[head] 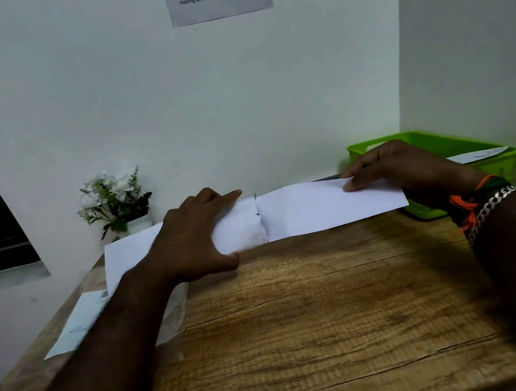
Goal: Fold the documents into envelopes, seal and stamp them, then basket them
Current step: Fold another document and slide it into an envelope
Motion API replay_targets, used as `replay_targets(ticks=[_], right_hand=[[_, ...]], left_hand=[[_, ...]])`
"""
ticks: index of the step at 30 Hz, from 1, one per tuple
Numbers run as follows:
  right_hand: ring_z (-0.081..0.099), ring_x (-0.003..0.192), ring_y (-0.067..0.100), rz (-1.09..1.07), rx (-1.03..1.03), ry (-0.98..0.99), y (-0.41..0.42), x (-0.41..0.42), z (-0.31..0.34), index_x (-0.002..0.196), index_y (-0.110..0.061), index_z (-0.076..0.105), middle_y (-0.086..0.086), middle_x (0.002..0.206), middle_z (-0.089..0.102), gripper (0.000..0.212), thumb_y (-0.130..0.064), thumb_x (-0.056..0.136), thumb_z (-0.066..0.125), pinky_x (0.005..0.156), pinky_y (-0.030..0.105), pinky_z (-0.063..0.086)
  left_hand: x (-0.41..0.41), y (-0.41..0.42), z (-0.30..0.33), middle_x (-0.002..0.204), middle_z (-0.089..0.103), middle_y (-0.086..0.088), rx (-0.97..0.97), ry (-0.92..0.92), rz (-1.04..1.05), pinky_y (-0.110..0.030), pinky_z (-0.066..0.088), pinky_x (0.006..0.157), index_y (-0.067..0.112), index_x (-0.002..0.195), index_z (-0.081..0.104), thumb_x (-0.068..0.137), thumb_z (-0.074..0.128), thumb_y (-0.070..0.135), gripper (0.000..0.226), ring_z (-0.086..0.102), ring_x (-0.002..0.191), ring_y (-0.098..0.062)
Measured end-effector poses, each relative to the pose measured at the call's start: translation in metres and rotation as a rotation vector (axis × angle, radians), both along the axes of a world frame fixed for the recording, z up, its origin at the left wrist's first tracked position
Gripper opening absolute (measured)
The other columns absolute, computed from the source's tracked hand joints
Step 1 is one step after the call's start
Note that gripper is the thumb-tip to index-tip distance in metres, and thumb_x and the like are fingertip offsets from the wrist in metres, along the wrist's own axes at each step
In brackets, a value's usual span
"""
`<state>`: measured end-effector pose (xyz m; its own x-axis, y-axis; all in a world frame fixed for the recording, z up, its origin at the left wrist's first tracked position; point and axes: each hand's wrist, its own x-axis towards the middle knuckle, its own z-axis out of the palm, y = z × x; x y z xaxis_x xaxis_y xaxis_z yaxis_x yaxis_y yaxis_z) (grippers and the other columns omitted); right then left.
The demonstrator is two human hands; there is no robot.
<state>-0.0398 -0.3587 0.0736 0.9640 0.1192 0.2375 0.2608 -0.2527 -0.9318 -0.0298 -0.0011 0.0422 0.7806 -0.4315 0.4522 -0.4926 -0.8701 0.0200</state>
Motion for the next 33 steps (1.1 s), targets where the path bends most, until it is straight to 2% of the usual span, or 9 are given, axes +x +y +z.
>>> replay_targets(ticks=[2, 5, 8, 12, 17, 20, 25, 33], right_hand=[[0.071, 0.071, 0.017, -0.002, -0.006, 0.014, 0.001, 0.0, -0.001, 0.093, 0.0, 0.079, 0.013, 0.083, 0.078, 0.018, 0.002, 0.075, 0.079, 0.064, 0.022, 0.054], [0.071, 0.076, 0.022, -0.035, -0.019, 0.013, 0.002, 0.002, -0.004, 0.094, 0.002, 0.079, 0.02, 0.093, 0.077, 0.019, 0.002, 0.075, 0.08, 0.076, 0.03, 0.054], [0.07, 0.081, 0.026, -0.038, -0.051, 0.007, 0.002, 0.003, -0.004, 0.093, 0.003, 0.079, 0.022, 0.095, 0.077, 0.018, 0.001, 0.075, 0.08, 0.083, 0.037, 0.053], [0.072, 0.078, 0.017, -0.01, -0.141, -0.002, 0.005, 0.001, -0.004, 0.092, 0.002, 0.08, 0.007, 0.086, 0.08, 0.014, 0.001, 0.078, 0.078, 0.08, 0.032, 0.054], [0.072, 0.076, 0.017, -0.013, -0.146, -0.025, 0.003, 0.0, -0.003, 0.09, 0.001, 0.081, 0.012, 0.087, 0.079, 0.013, 0.001, 0.078, 0.078, 0.077, 0.03, 0.054], [0.072, 0.073, 0.013, 0.004, -0.199, -0.035, 0.006, -0.003, -0.003, 0.09, 0.001, 0.081, 0.012, 0.087, 0.079, 0.012, 0.003, 0.078, 0.078, 0.069, 0.024, 0.056], [0.073, 0.077, 0.01, 0.01, -0.214, -0.098, 0.009, -0.005, -0.002, 0.09, 0.003, 0.08, 0.005, 0.086, 0.08, 0.01, 0.0, 0.08, 0.078, 0.081, 0.031, 0.055], [0.073, 0.076, 0.014, 0.019, -0.17, -0.094, 0.014, -0.008, -0.002, 0.091, 0.005, 0.079, 0.005, 0.086, 0.08, 0.01, 0.002, 0.083, 0.075, 0.08, 0.034, 0.056]], left_hand=[[-0.001, -0.004, 0.0, 0.123, 0.043, 0.019, 0.003, 0.009, -0.018, -0.04, 0.042, 0.095, 0.046, 0.155, 0.029, 0.054, 0.074, 0.059, 0.111, 0.048, 0.114, -0.011], [-0.004, -0.008, 0.0, 0.122, 0.041, 0.019, -0.013, 0.018, -0.024, -0.04, 0.041, 0.093, 0.048, 0.154, 0.025, 0.052, 0.074, 0.058, 0.113, 0.047, 0.113, -0.011], [-0.007, -0.01, -0.001, 0.126, 0.042, 0.019, -0.047, 0.026, -0.009, -0.044, 0.04, 0.098, 0.046, 0.145, 0.03, 0.048, 0.074, 0.059, 0.107, 0.047, 0.117, -0.011], [-0.009, -0.014, -0.003, 0.118, 0.044, 0.021, -0.048, 0.044, 0.014, -0.044, 0.038, 0.097, 0.042, 0.129, 0.036, 0.045, 0.073, 0.063, 0.094, 0.048, 0.109, -0.009], [-0.008, -0.014, 0.0, 0.106, 0.049, 0.022, -0.055, 0.021, 0.054, -0.041, 0.037, 0.094, 0.041, 0.119, 0.039, 0.044, 0.074, 0.067, 0.087, 0.05, 0.1, -0.009], [-0.008, -0.012, 0.002, 0.101, 0.05, 0.022, -0.051, 0.021, 0.066, -0.04, 0.038, 0.09, 0.041, 0.114, 0.039, 0.042, 0.075, 0.07, 0.086, 0.05, 0.096, -0.009], [-0.011, -0.012, 0.004, 0.097, 0.051, 0.021, -0.032, 0.048, 0.085, -0.039, 0.039, 0.088, 0.041, 0.109, 0.039, 0.039, 0.076, 0.071, 0.085, 0.052, 0.093, -0.009], [-0.014, -0.013, 0.007, 0.102, 0.051, 0.02, 0.035, 0.065, 0.107, -0.04, 0.04, 0.091, 0.039, 0.116, 0.041, 0.041, 0.074, 0.076, 0.089, 0.052, 0.097, -0.01]])
